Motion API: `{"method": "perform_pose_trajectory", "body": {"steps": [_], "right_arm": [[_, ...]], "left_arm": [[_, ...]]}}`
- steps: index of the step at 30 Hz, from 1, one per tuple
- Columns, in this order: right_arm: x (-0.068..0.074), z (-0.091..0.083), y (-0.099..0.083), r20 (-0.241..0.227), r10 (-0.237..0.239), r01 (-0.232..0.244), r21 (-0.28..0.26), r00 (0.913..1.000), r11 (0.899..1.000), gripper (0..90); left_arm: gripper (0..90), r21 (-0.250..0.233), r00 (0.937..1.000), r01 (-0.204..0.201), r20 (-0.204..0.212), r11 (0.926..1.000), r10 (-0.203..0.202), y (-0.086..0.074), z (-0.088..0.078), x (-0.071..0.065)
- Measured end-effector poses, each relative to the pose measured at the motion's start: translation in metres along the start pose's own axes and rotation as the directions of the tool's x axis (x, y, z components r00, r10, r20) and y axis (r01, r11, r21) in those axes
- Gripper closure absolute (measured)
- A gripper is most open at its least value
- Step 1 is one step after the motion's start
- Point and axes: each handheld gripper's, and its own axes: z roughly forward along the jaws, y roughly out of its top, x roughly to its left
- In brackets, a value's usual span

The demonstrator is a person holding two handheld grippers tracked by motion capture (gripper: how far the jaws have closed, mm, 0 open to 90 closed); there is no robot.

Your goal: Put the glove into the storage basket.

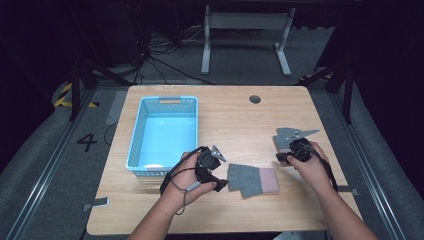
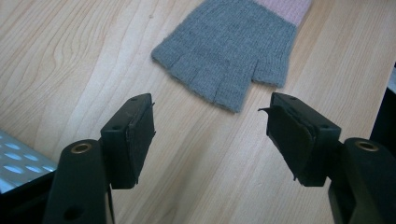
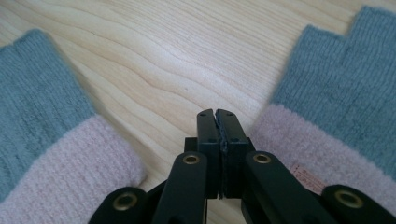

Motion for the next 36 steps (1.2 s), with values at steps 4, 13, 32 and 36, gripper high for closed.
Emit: {"method": "perform_pose_trajectory", "body": {"steps": [4,13,32,36], "right_arm": [[-0.003,0.000,-0.003,0.001,0.012,-0.012,0.008,0.9999,1.000,89.9],[-0.006,-0.005,-0.009,0.014,0.027,-0.027,0.020,0.9995,0.999,89.8],[-0.025,-0.020,-0.025,0.051,0.094,-0.096,0.020,0.9942,0.995,89.9],[-0.027,-0.023,-0.027,0.056,0.109,-0.110,0.020,0.9925,0.994,89.9]], "left_arm": [[32.8,0.001,1.0000,-0.006,0.005,1.0000,0.006,0.000,0.000,-0.001],[32.6,-0.001,0.9998,-0.013,0.012,0.9999,0.013,0.004,0.000,0.000],[32.2,-0.002,0.9990,-0.036,0.026,0.9993,0.036,0.011,0.002,-0.001],[32.1,0.001,0.9992,-0.033,0.022,0.9995,0.032,0.012,0.002,-0.001]]}}
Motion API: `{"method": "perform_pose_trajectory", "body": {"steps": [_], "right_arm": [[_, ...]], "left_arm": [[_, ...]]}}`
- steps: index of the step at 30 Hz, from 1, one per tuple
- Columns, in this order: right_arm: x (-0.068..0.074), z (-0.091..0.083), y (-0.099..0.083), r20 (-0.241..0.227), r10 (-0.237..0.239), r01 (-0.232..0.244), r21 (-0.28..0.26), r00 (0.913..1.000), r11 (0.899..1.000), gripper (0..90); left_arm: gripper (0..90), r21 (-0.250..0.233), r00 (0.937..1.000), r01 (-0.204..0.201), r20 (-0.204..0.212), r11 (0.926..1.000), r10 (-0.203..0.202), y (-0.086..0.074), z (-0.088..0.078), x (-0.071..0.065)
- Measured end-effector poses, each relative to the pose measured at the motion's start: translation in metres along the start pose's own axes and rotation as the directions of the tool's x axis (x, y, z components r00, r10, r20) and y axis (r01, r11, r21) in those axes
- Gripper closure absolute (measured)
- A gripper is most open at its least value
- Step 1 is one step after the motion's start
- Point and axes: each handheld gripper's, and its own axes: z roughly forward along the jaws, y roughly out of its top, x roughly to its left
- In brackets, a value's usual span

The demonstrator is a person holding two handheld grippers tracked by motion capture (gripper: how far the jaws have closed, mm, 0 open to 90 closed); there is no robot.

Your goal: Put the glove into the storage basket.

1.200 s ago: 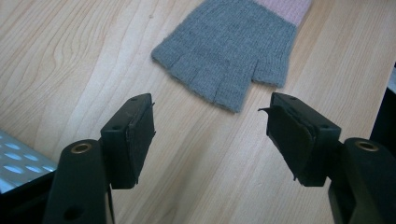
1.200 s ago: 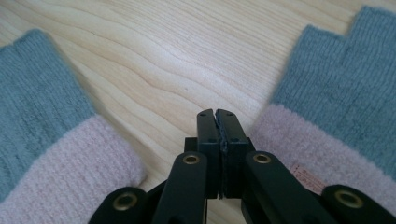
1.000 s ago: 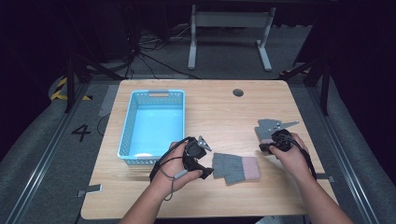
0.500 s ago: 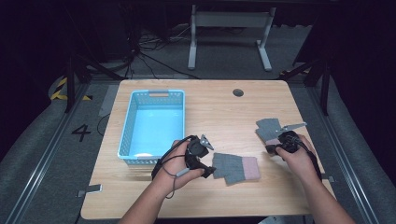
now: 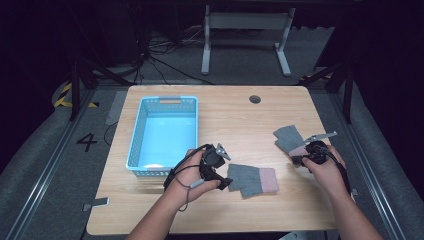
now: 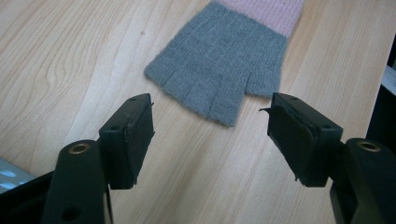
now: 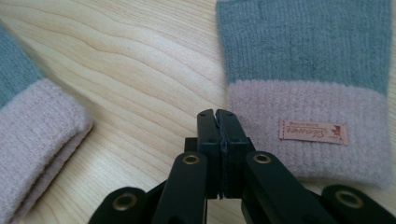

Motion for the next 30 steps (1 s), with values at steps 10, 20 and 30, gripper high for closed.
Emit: {"method": "perform_pose_trajectory", "body": {"steps": [10,20,30], "right_arm": [[-0.005,-0.004,-0.003,0.011,0.021,-0.021,-0.005,0.9997,1.000,89.9],[0.003,-0.013,0.002,-0.026,-0.006,0.005,-0.036,0.9996,0.999,89.9],[0.008,-0.034,0.039,-0.021,-0.033,0.032,-0.052,0.9992,0.998,81.7]], "left_arm": [[31.9,-0.002,0.9999,-0.009,0.005,1.0000,0.009,0.002,0.001,0.000],[31.9,-0.004,0.9999,-0.009,0.007,0.9999,0.010,0.002,0.001,0.001],[31.9,-0.024,1.0000,-0.005,0.004,0.9997,0.005,0.002,-0.006,0.002]]}}
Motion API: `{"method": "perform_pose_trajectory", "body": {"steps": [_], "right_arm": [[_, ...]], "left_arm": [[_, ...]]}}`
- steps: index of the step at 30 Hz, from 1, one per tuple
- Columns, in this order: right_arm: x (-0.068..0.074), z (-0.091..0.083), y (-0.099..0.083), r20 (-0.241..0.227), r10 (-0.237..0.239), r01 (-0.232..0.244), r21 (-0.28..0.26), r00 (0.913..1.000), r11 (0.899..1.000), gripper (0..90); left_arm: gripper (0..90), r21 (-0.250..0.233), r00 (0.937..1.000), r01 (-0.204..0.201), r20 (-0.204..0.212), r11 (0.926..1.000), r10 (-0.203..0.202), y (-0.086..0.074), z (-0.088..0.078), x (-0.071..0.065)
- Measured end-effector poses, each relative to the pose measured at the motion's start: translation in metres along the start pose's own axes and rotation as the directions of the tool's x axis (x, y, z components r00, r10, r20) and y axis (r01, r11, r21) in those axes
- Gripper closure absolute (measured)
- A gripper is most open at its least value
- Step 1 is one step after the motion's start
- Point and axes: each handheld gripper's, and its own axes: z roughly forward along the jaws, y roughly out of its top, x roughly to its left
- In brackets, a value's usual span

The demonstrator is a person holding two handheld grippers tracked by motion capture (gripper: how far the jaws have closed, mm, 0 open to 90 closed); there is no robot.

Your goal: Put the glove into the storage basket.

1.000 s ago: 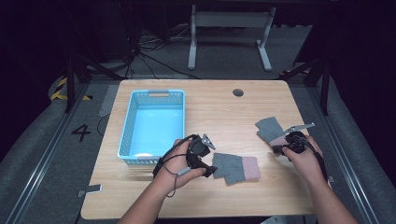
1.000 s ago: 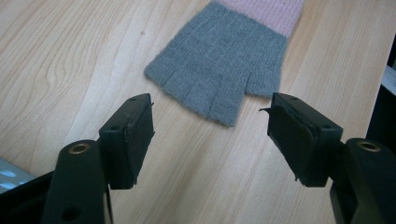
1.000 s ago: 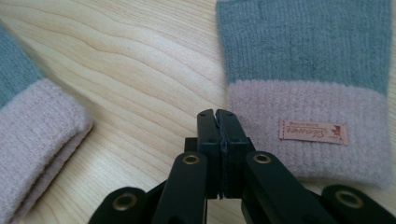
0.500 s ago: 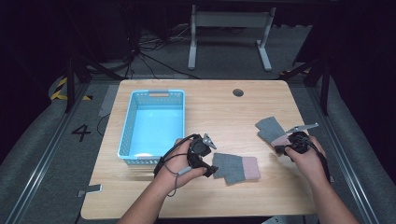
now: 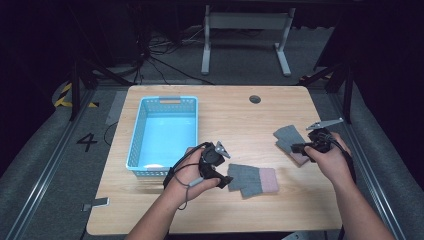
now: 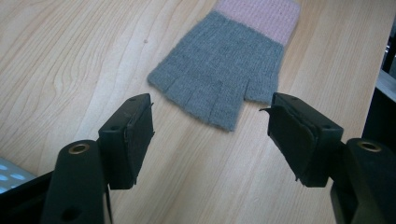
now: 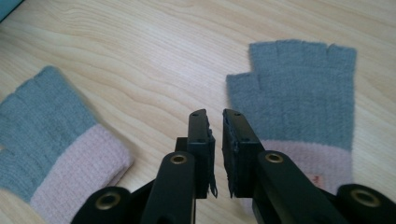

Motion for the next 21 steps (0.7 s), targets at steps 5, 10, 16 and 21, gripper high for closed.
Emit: {"method": "perform_pose_trajectory", "body": {"steps": [5,10,16,21], "right_arm": [[-0.008,0.001,0.014,0.019,0.002,-0.002,0.034,0.9998,0.999,77.7],[-0.018,0.009,0.021,0.037,0.014,-0.016,0.058,0.9992,0.998,73.3],[-0.031,0.021,0.023,0.062,0.029,-0.034,0.071,0.9976,0.997,58.7],[-0.042,0.036,0.020,0.084,0.044,-0.052,0.095,0.9955,0.994,45.6]], "left_arm": [[31.8,-0.005,1.0000,0.006,-0.004,1.0000,-0.006,-0.001,-0.003,0.003],[31.8,-0.012,0.9999,0.011,-0.005,0.9999,-0.011,-0.002,-0.005,0.003],[31.8,-0.011,0.9998,0.019,-0.007,0.9998,-0.019,-0.004,-0.005,0.004],[31.9,-0.010,0.9996,0.025,-0.009,0.9996,-0.025,-0.007,-0.006,0.004]]}}
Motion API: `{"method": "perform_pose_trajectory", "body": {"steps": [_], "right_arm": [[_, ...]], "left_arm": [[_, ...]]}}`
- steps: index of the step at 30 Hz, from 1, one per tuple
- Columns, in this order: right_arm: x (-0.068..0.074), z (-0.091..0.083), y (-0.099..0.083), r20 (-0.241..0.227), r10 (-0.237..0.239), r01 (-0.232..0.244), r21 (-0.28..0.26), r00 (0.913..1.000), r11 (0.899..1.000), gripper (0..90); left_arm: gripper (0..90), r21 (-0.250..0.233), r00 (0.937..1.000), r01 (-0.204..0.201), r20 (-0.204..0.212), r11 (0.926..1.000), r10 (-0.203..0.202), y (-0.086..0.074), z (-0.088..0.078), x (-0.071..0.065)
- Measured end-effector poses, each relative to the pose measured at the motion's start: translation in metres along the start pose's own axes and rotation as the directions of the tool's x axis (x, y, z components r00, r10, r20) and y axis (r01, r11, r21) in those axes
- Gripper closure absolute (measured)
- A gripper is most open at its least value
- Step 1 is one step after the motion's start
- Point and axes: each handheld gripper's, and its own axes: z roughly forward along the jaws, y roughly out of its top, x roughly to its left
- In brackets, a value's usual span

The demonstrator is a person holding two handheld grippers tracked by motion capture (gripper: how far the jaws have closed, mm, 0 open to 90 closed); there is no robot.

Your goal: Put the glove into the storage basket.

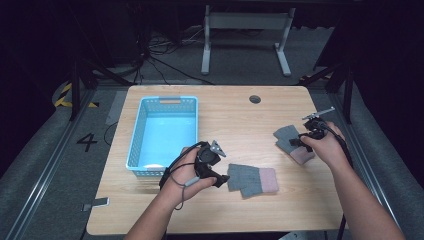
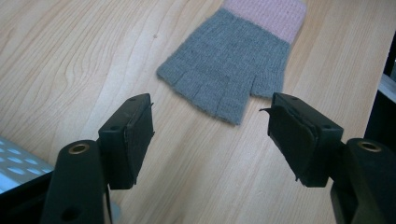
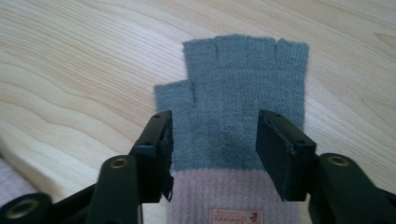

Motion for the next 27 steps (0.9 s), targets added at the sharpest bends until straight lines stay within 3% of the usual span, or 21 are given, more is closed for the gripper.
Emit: {"method": "perform_pose_trajectory", "body": {"steps": [5,11,17,21,23,27], "right_arm": [[-0.006,0.012,-0.001,0.030,-0.005,0.004,0.020,0.9995,1.000,43.0],[-0.009,0.023,-0.002,0.036,-0.008,0.006,0.044,0.9993,0.999,43.0],[-0.009,0.030,-0.004,0.052,-0.008,0.004,0.068,0.9986,0.998,48.6],[-0.007,0.031,-0.003,0.056,0.002,-0.007,0.076,0.9984,0.997,57.0],[-0.005,0.031,-0.002,0.063,0.000,-0.005,0.087,0.9980,0.996,68.3],[-0.003,0.031,-0.001,0.059,0.001,-0.006,0.087,0.9983,0.996,79.0]], "left_arm": [[31.8,-0.002,0.9999,0.009,-0.006,1.0000,-0.009,-0.002,-0.001,0.000],[31.8,0.004,0.9999,0.012,-0.005,0.9999,-0.012,-0.004,-0.002,0.000],[31.8,0.000,0.9999,0.011,-0.008,0.9999,-0.011,-0.004,-0.002,0.001],[31.8,0.007,1.0000,0.006,-0.004,1.0000,-0.006,-0.004,0.000,0.000],[31.8,0.008,1.0000,-0.003,-0.003,1.0000,0.003,-0.003,0.000,-0.001],[31.7,0.008,1.0000,-0.005,-0.002,1.0000,0.005,-0.003,0.000,-0.001]]}}
